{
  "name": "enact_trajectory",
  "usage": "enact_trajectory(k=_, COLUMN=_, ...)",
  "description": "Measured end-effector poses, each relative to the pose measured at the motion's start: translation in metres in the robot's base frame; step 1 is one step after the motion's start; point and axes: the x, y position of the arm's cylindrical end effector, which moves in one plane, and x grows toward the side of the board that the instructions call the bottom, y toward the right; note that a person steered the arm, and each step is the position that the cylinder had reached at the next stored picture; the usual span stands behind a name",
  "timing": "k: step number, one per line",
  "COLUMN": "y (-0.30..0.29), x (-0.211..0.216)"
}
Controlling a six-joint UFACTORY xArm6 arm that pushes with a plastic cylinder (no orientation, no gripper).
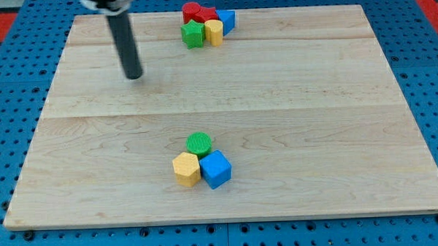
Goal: Separate the blue cube and yellow hexagon away from each other
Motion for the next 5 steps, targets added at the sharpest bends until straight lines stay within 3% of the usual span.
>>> enact_trajectory(k=1, y=-0.029, x=0.045)
enact_trajectory(k=2, y=-0.029, x=0.062)
enact_trajectory(k=3, y=-0.036, x=0.119)
enact_trajectory(k=4, y=-0.027, x=0.193)
enact_trajectory(k=5, y=0.031, x=0.248)
